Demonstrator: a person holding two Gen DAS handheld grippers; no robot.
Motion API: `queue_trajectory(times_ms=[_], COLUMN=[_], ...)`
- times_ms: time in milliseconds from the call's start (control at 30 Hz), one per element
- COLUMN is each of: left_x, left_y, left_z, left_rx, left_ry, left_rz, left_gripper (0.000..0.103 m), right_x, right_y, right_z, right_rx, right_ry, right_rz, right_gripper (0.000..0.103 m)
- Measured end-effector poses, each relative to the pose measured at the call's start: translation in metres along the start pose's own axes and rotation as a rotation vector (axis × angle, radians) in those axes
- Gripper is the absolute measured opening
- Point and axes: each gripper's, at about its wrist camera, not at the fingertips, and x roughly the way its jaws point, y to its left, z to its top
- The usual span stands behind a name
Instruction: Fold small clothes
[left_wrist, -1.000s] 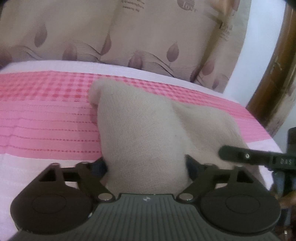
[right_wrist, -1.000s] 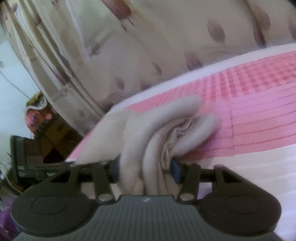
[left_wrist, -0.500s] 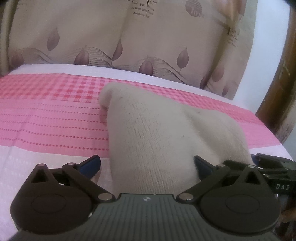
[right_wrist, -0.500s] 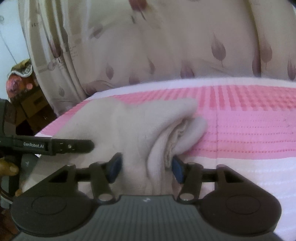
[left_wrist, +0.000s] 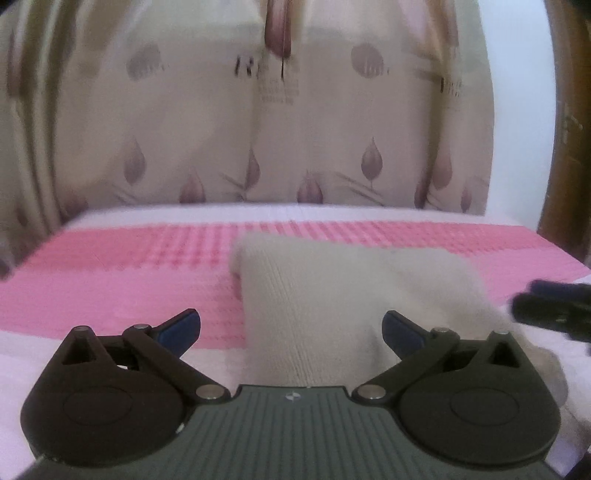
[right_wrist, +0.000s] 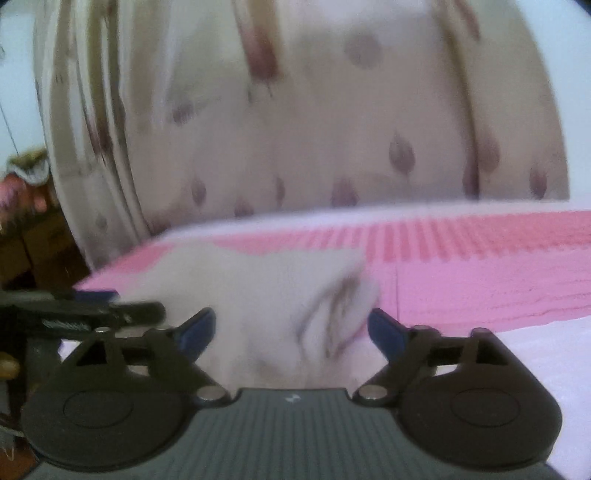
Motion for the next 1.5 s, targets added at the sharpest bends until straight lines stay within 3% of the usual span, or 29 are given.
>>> queue_trajectory(times_ms=[233,367,467,567,633,767,1100,1500], left_x=[-0.067,-0.113,-0.129,-0.140,-0.141,-0.144,-0.132,-0.113], left_y=[-0.015,-0.030,-0.042,-0.046,-0.047,-0.038,-0.034,-0.024], left_z=[0.028,0.038,0.047,0.050,0.053,0.055,0.043,0.028], left_rx=[0.009,0.014,0.046,0.014,-0.015,-0.056,-0.054,-0.071], left_ry=[-0.155,-0.326,-0.328,-0.357,-0.327,-0.317,-0.245,-0.168], left_rz=[0.131,0.189,0.190,0.184,0.191,0.125,0.102,0.084], left_gripper=[0.103,0.103,0.103,0.103,0.103,0.103,0.103,0.103], right_x=[-0.061,-0.085,-0.097,-0.106,-0.112,-0.120,-0.120,-0.108], right_y=[0.020,0.031,0.037,0.039,0.041,0.046,0.066,0.061], right_z=[0.000,0.003,0.007,0.011,0.014,0.017,0.014,0.005], right_rx=[0.001,-0.020,-0.029,-0.021,-0.024,-0.048,-0.143,-0.101], right_ry=[-0.101,-0.132,-0.141,-0.155,-0.166,-0.170,-0.165,-0.121], right_rz=[0.020,0.039,0.042,0.049,0.044,0.038,-0.027,-0.107], right_gripper=[0.099,0.099,0.100,0.101,0.101,0.101,0.101,0.101])
